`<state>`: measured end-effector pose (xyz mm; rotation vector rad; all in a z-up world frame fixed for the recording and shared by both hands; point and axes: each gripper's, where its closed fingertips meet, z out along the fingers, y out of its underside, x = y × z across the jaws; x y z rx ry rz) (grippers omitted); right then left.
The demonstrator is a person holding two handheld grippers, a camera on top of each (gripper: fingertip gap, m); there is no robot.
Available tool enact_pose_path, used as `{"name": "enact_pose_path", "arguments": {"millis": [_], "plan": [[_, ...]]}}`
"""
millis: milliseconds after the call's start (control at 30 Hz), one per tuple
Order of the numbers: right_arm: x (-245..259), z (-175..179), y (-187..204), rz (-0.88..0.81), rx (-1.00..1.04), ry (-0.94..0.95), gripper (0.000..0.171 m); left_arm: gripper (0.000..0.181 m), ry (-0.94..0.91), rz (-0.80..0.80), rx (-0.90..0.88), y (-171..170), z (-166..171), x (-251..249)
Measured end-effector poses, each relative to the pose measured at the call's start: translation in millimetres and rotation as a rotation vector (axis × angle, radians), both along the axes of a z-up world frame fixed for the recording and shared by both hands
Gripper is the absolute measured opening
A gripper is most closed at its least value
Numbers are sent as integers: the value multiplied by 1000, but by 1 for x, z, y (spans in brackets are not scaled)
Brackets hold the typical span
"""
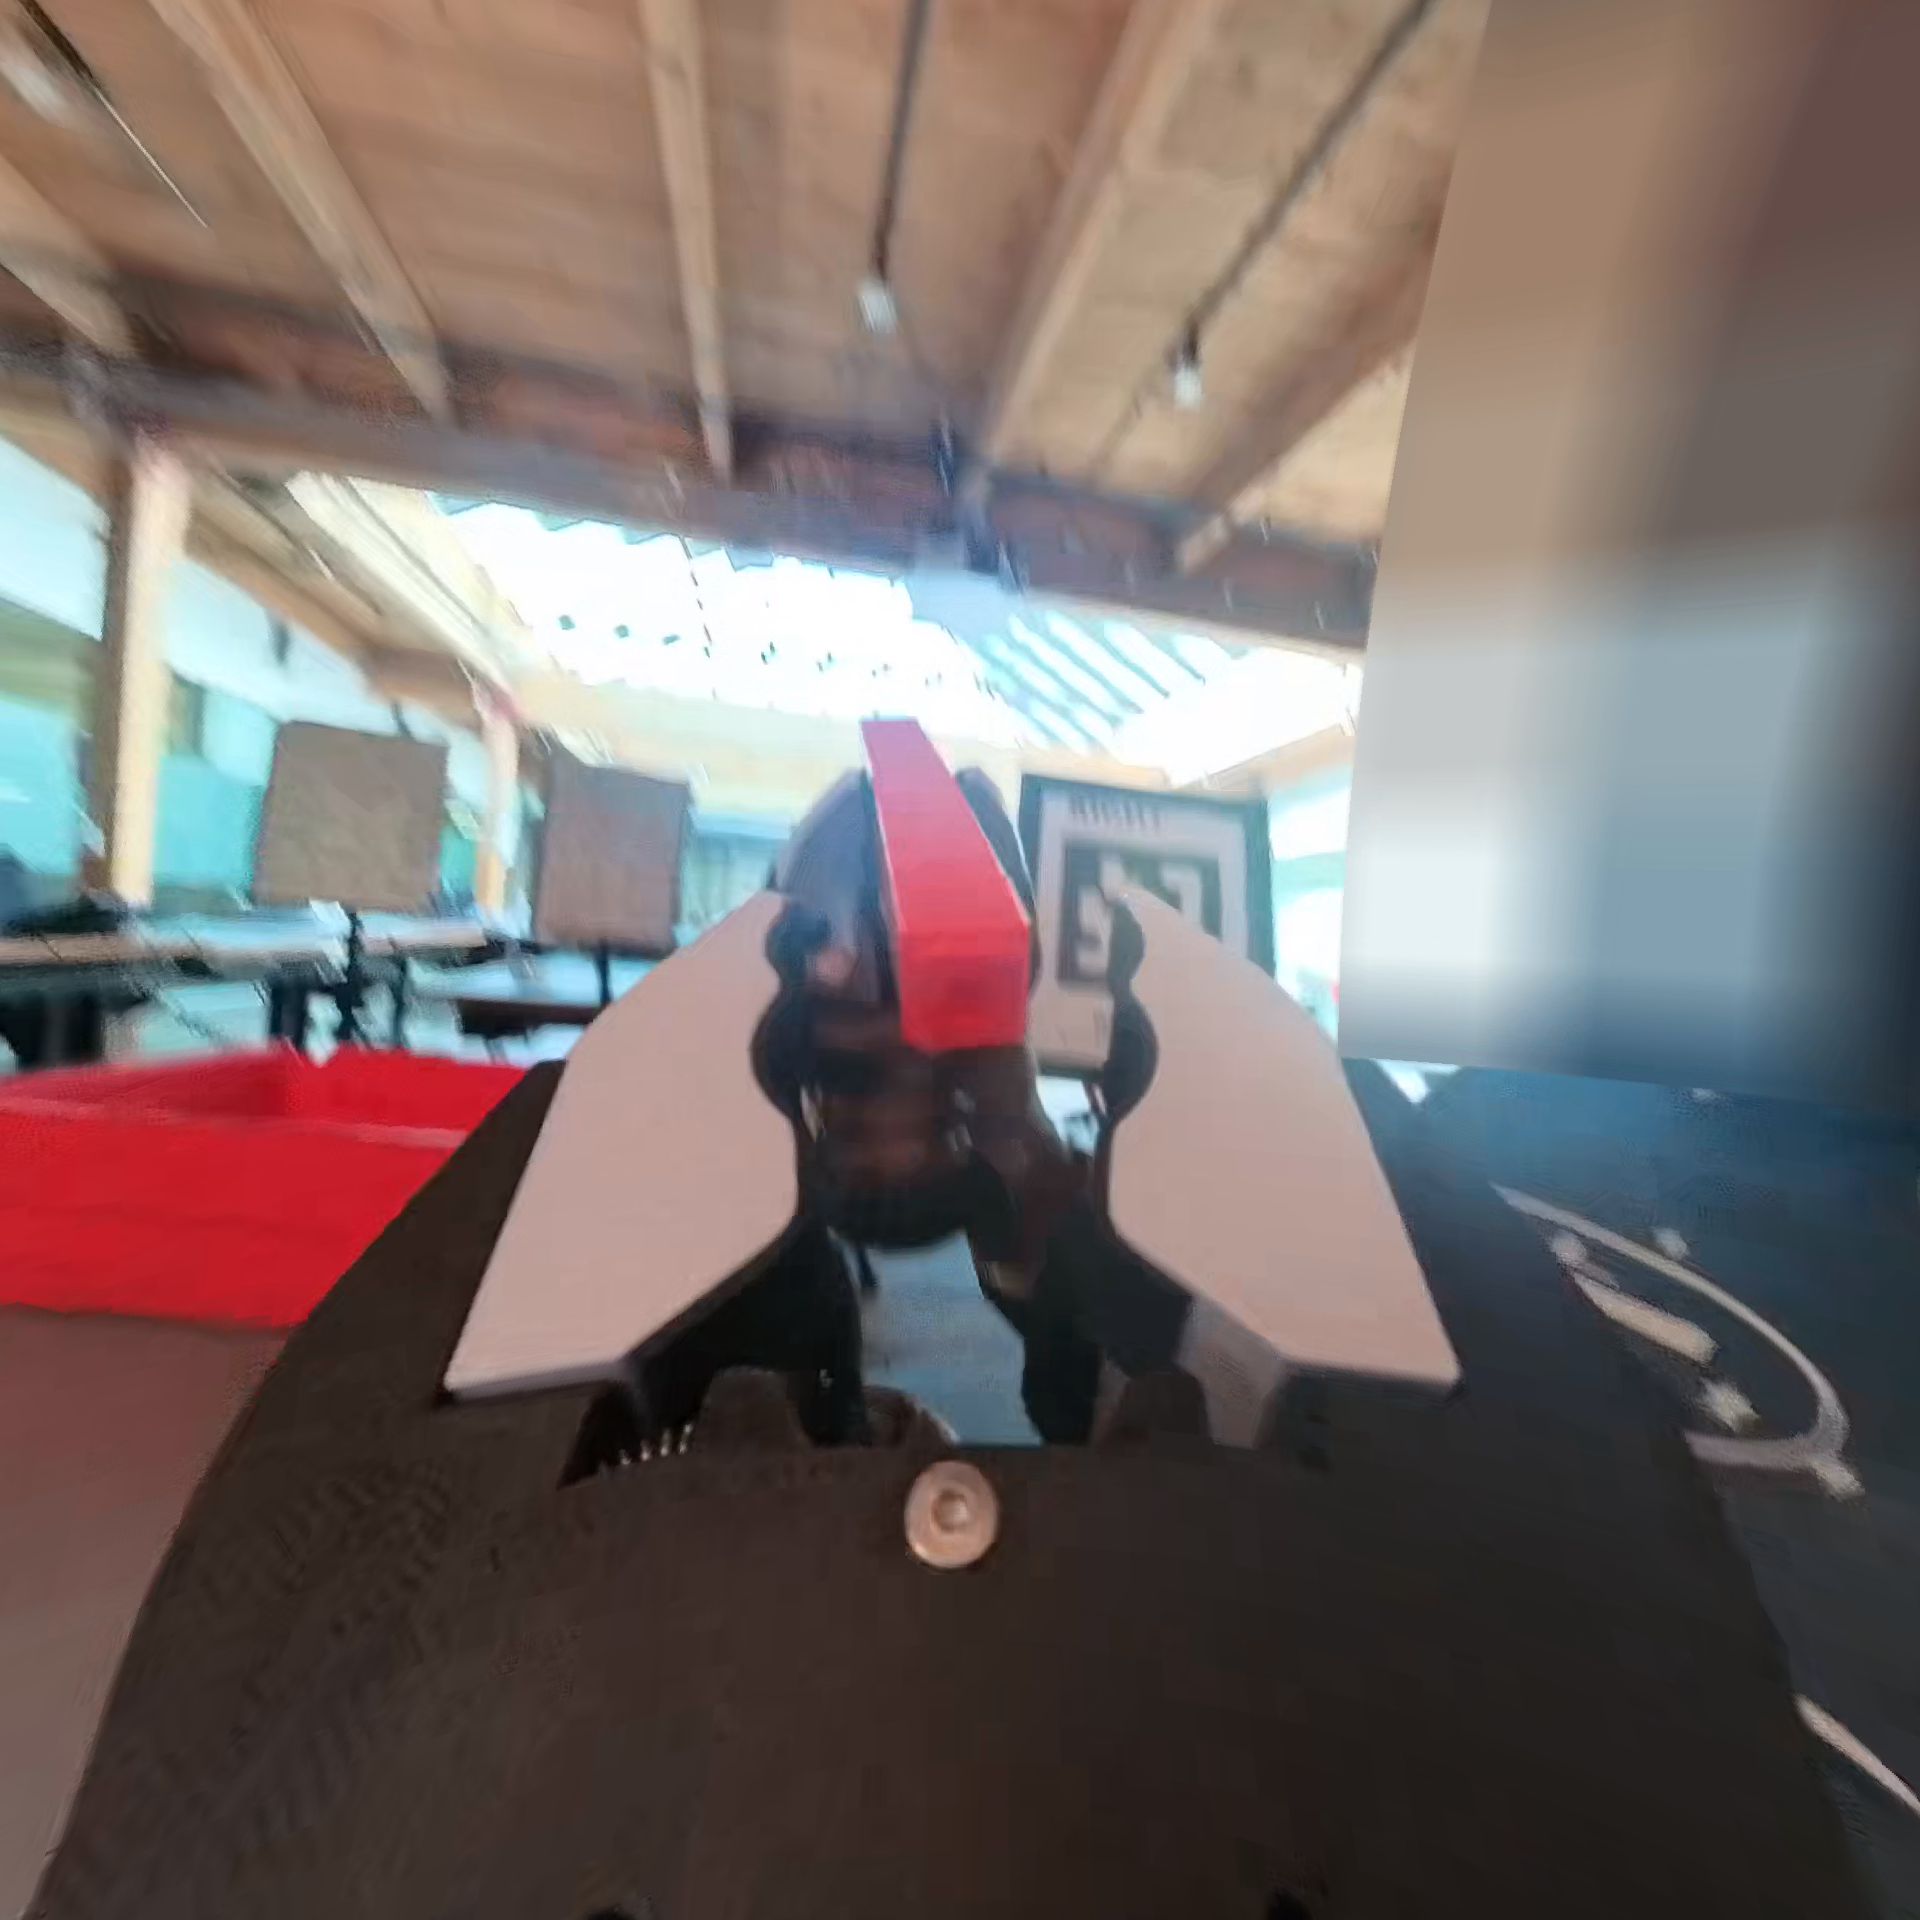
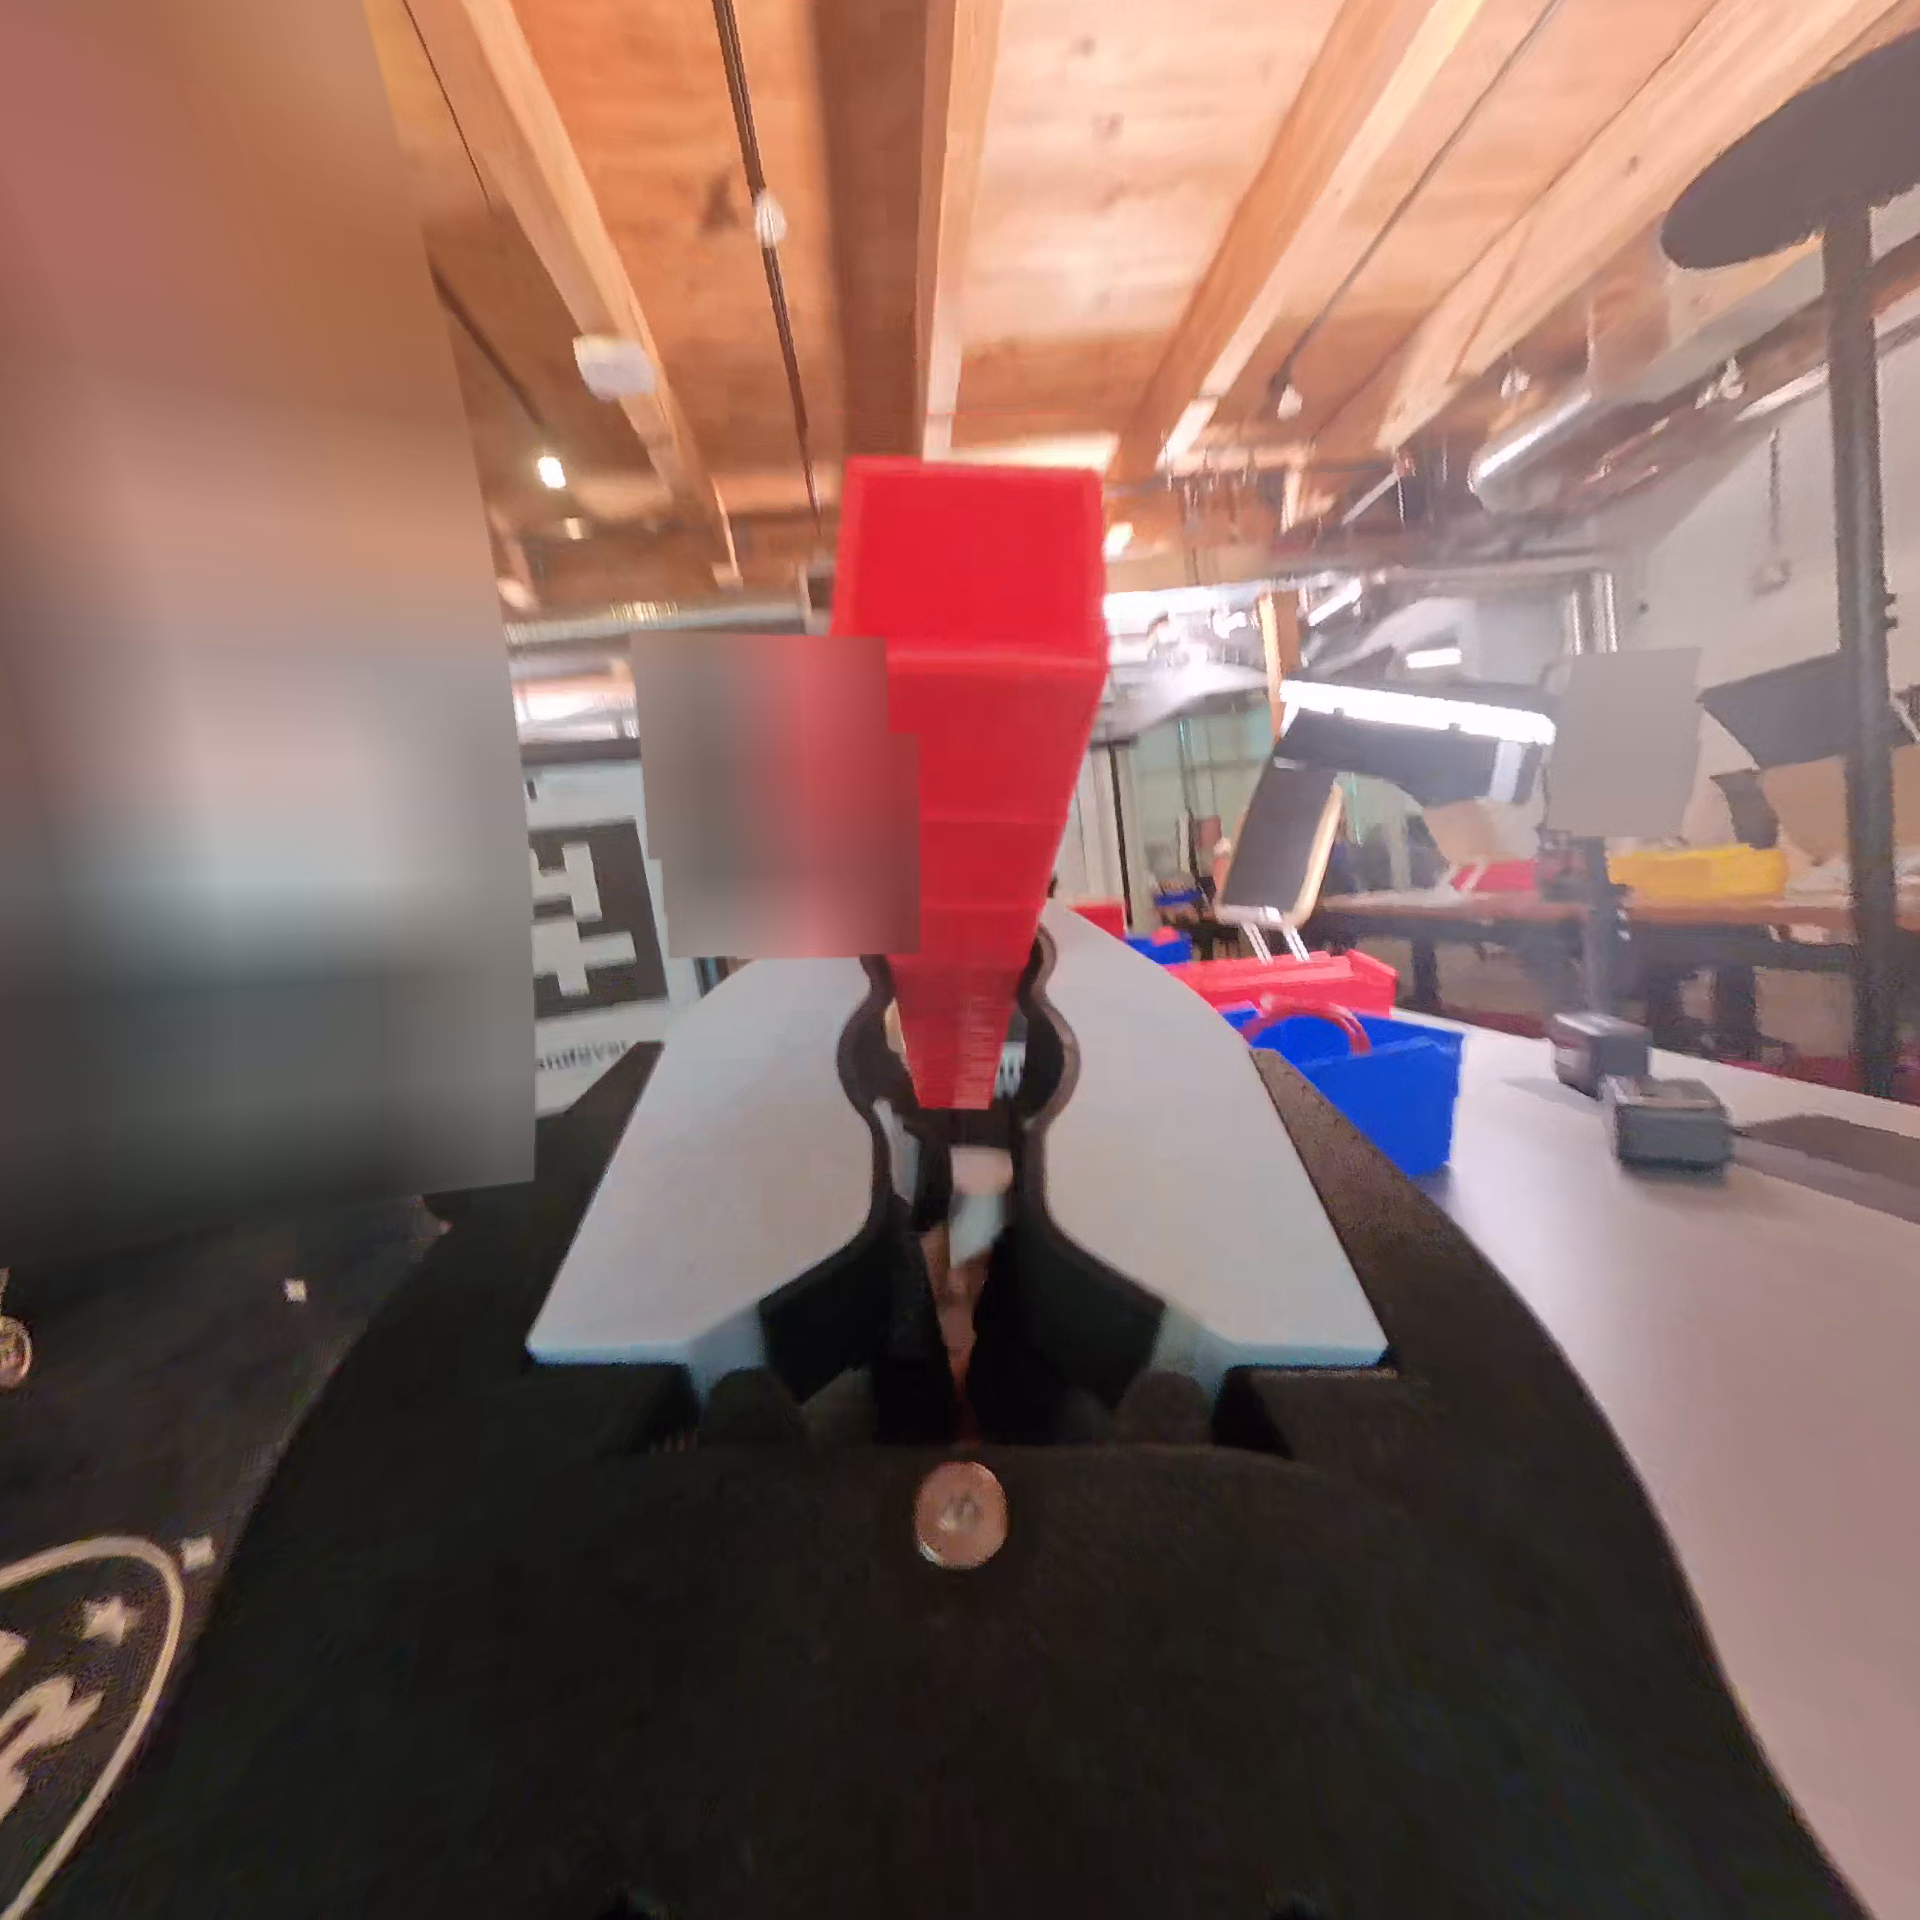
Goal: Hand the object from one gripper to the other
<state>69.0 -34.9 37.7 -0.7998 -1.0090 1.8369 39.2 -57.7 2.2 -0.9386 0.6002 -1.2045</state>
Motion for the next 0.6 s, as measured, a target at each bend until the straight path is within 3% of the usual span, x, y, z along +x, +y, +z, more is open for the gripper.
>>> {"name": "enact_pose_path", "arguments": {"millis": [33,133,200,267,333,433,600], "plan": [[1,-3,0,-3,42,-54,22,58,89,-33,-30,-1,-6,2],[-2,-20,-6,10,151,-219,23,57,282,-25,-91,-2,-21,9],[-6,-31,-13,22,216,-298,22,48,364,28,-115,2,-30,16],[-10,-39,-19,18,259,-345,22,27,431,43,-104,2,-40,25],[-14,-37,-22,7,253,-319,22,21,487,68,-104,6,-49,33],[-23,-29,-24,-36,201,-236,23,21,379,64,-99,10,-45,43],[-23,-38,-21,-38,228,-317,22,21,335,65,-117,14,-45,46]]}}
